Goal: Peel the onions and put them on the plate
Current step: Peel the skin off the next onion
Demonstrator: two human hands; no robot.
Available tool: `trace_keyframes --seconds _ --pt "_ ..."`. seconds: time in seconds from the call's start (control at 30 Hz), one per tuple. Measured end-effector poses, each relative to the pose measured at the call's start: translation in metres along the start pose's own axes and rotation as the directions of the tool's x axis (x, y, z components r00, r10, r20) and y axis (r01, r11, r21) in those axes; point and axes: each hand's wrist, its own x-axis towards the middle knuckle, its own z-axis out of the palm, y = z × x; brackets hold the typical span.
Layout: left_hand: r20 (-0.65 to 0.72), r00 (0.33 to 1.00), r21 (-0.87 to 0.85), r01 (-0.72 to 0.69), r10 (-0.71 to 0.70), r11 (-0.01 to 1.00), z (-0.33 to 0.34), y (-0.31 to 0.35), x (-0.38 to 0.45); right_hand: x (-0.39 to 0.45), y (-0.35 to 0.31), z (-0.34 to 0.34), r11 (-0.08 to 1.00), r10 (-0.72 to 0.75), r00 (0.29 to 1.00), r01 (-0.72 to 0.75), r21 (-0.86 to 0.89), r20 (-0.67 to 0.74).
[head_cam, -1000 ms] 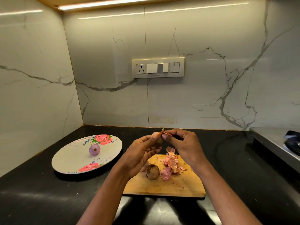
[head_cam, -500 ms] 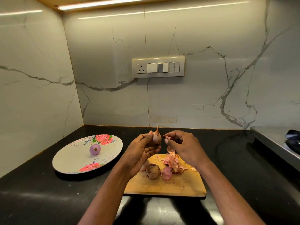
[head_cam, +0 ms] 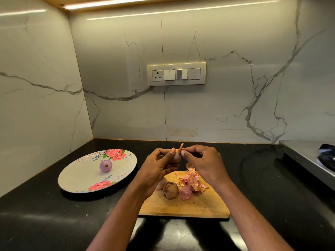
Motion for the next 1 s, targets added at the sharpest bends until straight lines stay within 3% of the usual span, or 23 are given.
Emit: trace_keyframes --seconds 0.23,0.6,0.8,1.0 --pt "0.014 1.000 0.030 0.005 -0.006 1.000 0.001 -0.001 0.000 -0.003 0.001 0.007 0.999 0.028 0.999 -0.027 0.027 -0.046" --pt "0.044 0.989 -0.181 0.150 -0.144 0.972 0.000 0.005 -0.001 0.003 0.007 -0.003 0.996 -0.013 0.995 0.004 -0.090 -0.102" --pt "-0.054 0.991 -0.157 0.111 -0.121 0.981 -0.002 0.006 0.000 0.004 0.006 -0.006 0.989 -0.019 0.999 0.026 -0.148 0.049" --pt "-0.034 0.995 -0.072 0.088 -0.091 0.994 0.000 0.003 0.000 0.000 -0.004 0.003 0.987 -0.102 0.995 0.104 -0.119 0.021"
